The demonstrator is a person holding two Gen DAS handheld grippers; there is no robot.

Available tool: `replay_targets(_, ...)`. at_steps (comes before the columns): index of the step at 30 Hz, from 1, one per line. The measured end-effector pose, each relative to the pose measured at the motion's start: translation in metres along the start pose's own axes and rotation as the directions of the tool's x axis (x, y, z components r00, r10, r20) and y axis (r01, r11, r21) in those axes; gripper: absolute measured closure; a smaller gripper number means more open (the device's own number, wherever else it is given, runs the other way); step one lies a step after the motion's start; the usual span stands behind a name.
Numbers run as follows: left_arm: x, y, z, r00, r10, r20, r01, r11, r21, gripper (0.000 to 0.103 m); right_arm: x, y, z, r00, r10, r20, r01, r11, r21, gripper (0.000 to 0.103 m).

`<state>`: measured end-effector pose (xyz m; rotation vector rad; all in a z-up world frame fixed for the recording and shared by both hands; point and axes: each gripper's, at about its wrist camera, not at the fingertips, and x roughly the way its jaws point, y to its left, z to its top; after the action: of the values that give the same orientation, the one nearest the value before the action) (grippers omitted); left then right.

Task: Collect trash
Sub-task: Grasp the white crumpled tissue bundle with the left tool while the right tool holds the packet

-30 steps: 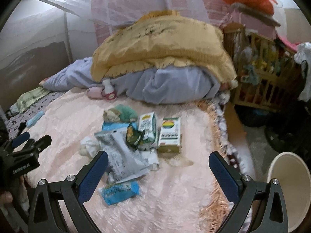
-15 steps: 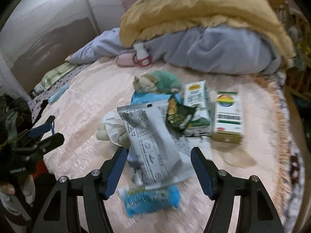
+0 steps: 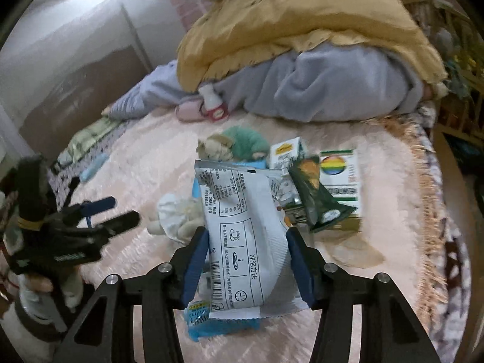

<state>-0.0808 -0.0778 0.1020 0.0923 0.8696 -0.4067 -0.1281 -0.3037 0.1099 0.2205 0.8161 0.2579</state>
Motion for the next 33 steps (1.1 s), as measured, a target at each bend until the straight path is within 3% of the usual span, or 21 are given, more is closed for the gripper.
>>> replay_targets(3, 0.017, -0.017, 0.007, 0.999, 0.010, -0.034, -0.008, 0.997, 0.073, 0.011, -0.011, -0.004, 0.000, 1.000, 0.021, 0.007, -0.021, 1.000, 0.023, 0.052)
replay_targets(4, 0.024, -0.022, 0.008, 0.999, 0.005, -0.052, 0.000, 0.995, 0.096, 0.027, -0.014, -0.006, -0.001, 1.000, 0.025, 0.008, -0.025, 0.999, 0.031, 0.052)
replay_targets(5, 0.030, -0.026, 0.008, 0.997, -0.007, -0.073, 0.016, 0.993, 0.113, 0.057, -0.018, -0.006, -0.002, 1.000, 0.021, 0.012, -0.022, 0.999, 0.035, 0.052)
replay_targets(6, 0.036, -0.028, 0.008, 0.994, -0.015, -0.106, 0.028, 0.992, 0.121, 0.077, -0.021, -0.007, -0.003, 1.000, 0.019, 0.015, -0.020, 0.999, 0.036, 0.052)
replay_targets(8, 0.046, -0.030, 0.005, 0.986, -0.039, -0.162, 0.058, 0.992, 0.116, 0.084, -0.028, -0.007, -0.005, 1.000, 0.015, 0.025, -0.015, 0.999, 0.037, 0.052)
replay_targets(11, 0.040, -0.028, 0.001, 0.985, -0.054, -0.166, 0.071, 0.993, 0.093, 0.096, -0.036, -0.006, -0.009, 0.999, 0.010, 0.036, -0.011, 0.999, 0.037, 0.052)
replay_targets(13, 0.024, -0.017, 0.001, 0.981, -0.123, -0.150, 0.128, 0.992, 0.022, 0.098, -0.044, -0.005, -0.011, 0.999, 0.010, 0.045, -0.011, 0.999, 0.033, 0.052)
replay_targets(17, -0.009, -0.011, 0.006, 0.984, -0.156, -0.082, 0.155, 0.988, -0.020, 0.099, -0.057, -0.003, -0.016, 0.998, 0.007, 0.064, -0.009, 1.000, 0.020, 0.052)
replay_targets(19, -0.019, -0.013, 0.007, 0.988, -0.142, -0.055, 0.142, 0.990, -0.007, 0.099, -0.062, -0.003, -0.019, 0.997, 0.012, 0.071, -0.013, 1.000, 0.024, 0.052)
replay_targets(22, -0.016, -0.017, 0.007, 0.997, -0.066, -0.041, 0.067, 0.998, 0.009, 0.097, -0.067, -0.005, -0.023, 0.997, 0.012, 0.072, -0.015, 0.999, 0.036, 0.052)
replay_targets(23, -0.012, -0.019, 0.006, 0.996, -0.078, -0.053, 0.078, 0.997, 0.010, 0.096, -0.068, -0.004, -0.024, 0.997, 0.013, 0.072, -0.015, 0.999, 0.038, 0.052)
replay_targets(25, 0.007, -0.026, 0.005, 0.989, -0.110, -0.098, 0.112, 0.993, 0.021, 0.084, -0.071, -0.004, -0.027, 0.997, 0.014, 0.070, -0.017, 0.999, 0.037, 0.051)
replay_targets(27, 0.022, -0.031, 0.004, 0.988, -0.098, -0.118, 0.103, 0.994, 0.032, 0.055, -0.072, -0.003, -0.028, 0.998, 0.014, 0.063, -0.016, 0.999, 0.030, 0.051)
replay_targets(28, 0.031, -0.036, 0.003, 0.990, -0.076, -0.120, 0.082, 0.995, 0.048, 0.051, -0.072, -0.003, -0.029, 0.998, 0.011, 0.059, -0.012, 1.000, 0.025, 0.051)
replay_targets(32, 0.056, -0.048, 0.001, 0.988, 0.011, -0.156, 0.009, 0.992, 0.123, 0.052, -0.070, -0.008, -0.033, 0.999, 0.008, 0.047, -0.010, 0.999, 0.035, 0.051)
replay_targets(33, 0.060, -0.047, 0.001, 0.986, 0.021, -0.168, 0.000, 0.992, 0.125, 0.063, -0.068, -0.009, -0.033, 0.999, 0.008, 0.043, -0.010, 0.999, 0.040, 0.051)
